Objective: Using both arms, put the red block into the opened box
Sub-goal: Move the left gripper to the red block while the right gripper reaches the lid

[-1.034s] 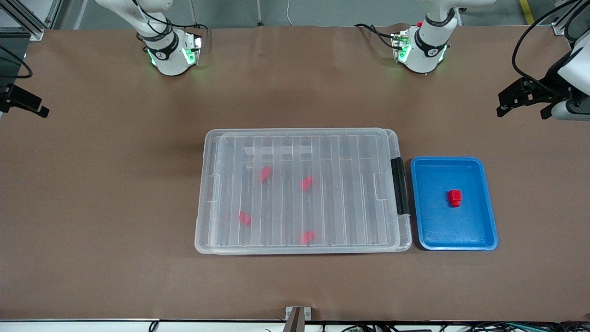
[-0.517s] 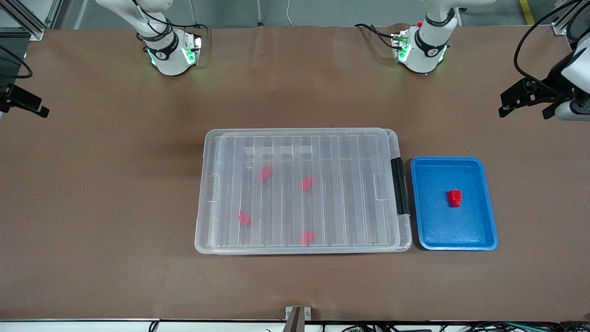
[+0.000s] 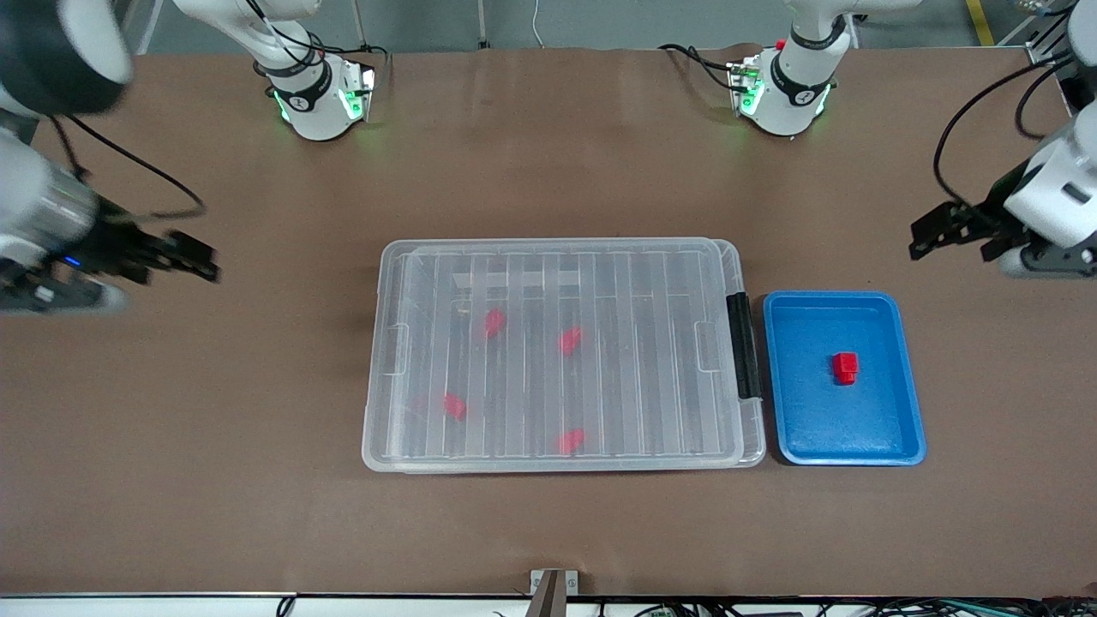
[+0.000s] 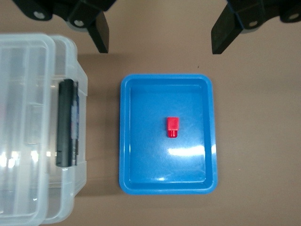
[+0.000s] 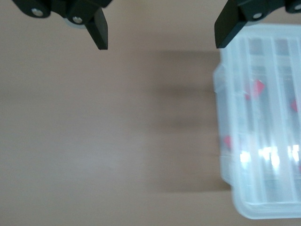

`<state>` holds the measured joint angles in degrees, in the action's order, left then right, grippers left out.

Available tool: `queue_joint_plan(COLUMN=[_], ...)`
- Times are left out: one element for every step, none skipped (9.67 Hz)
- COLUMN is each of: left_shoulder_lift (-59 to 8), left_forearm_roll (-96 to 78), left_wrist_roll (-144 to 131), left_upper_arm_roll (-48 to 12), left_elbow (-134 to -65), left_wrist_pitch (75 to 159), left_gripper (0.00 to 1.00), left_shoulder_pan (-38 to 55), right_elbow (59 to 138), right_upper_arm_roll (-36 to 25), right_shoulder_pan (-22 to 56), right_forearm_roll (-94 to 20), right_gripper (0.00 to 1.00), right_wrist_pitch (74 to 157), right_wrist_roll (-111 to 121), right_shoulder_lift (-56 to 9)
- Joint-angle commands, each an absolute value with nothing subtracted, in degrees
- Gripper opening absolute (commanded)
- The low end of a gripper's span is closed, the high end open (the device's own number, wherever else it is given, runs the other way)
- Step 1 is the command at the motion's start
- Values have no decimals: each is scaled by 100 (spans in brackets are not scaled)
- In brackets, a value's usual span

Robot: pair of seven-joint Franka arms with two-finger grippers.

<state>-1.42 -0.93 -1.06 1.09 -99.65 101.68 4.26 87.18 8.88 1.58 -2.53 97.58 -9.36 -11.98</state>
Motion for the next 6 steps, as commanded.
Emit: queue_joint_plan(left_shoulder_lift=[-306,-595,-885,-1236,-1613,-2017], left_forearm_roll=[-44,-87,-105,-114,-114,-123], left_wrist_roll=[235,611,798,826,835,835], left_upper_arm_roll=[332,377,448,448,448,448], left_elbow=[-11071,-11144,-11136,-11171,-11206,-11215], left_wrist_pitch=[11358,11643,11846,12230,12643,13039], left_gripper=[99,99,99,99,99,99], left_shoulder_pan=[378,361,317,316,308,316], right_elbow=[8438,8455,8464,8507,8604,8613], right_upper_arm_roll=[1309,1310,1310,1310,1310,1310], right_shoulder_pan=[262,481,657,764,904,888], right_forearm_roll=[-176,-10,174,263,333,430], right_gripper=[100,100,100,100,100,100], right_wrist_pitch=[10298,10518,10547,10634,10974,11152], right_wrist_roll=[-1379,-1380,-1406,-1528,-1660,-1713], right_shoulder_lift=[-2000,-2230,-2398,-2530,-2662,-2794])
